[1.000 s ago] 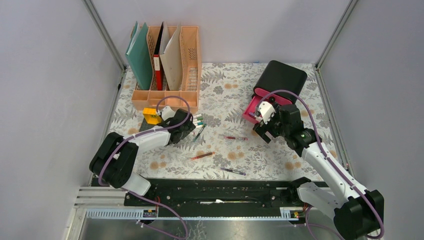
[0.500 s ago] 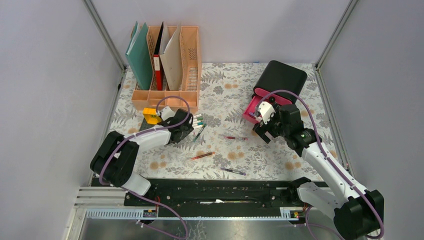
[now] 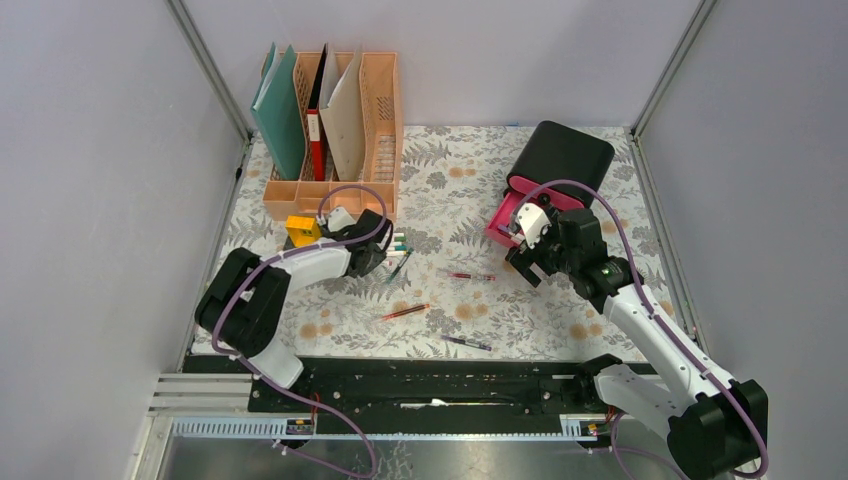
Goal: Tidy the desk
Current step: Pick up the stationery from the center of the board.
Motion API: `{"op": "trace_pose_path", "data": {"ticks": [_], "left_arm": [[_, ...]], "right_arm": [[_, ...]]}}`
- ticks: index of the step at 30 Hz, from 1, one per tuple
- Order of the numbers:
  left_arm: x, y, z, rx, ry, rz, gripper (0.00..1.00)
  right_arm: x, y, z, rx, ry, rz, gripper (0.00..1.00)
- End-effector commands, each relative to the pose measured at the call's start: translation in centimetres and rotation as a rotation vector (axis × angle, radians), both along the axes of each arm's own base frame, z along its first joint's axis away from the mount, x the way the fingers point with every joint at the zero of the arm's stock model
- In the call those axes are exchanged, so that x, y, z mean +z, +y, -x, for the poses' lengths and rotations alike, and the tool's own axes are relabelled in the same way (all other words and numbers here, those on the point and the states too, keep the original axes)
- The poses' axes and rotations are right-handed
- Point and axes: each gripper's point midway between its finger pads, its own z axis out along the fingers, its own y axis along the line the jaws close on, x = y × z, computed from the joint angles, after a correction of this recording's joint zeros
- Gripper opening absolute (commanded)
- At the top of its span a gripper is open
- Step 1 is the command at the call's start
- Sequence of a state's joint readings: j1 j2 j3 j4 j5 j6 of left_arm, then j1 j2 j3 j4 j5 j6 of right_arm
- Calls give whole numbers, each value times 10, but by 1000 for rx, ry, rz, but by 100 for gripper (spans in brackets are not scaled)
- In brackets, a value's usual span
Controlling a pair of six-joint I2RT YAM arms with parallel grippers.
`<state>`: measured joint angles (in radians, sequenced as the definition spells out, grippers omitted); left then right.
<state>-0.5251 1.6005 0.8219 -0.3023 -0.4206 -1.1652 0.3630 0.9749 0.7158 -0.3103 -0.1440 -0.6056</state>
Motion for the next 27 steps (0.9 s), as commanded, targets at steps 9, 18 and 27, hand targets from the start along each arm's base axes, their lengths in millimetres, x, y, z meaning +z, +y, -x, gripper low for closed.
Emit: {"op": "trace_pose_path", "data": {"ticks": [9,18,27], "left_arm": [[-9,21,25,17,64,-60,34],[-17,49,62,0,81,-120,27],[-34,55,66,-73,182,-224,42]], "right_arm": [[21,6,-5,24,-54,-22,100],[21,6,-5,24,-52,-22,100],[23,6,-4,25,-58,-25,100]]}}
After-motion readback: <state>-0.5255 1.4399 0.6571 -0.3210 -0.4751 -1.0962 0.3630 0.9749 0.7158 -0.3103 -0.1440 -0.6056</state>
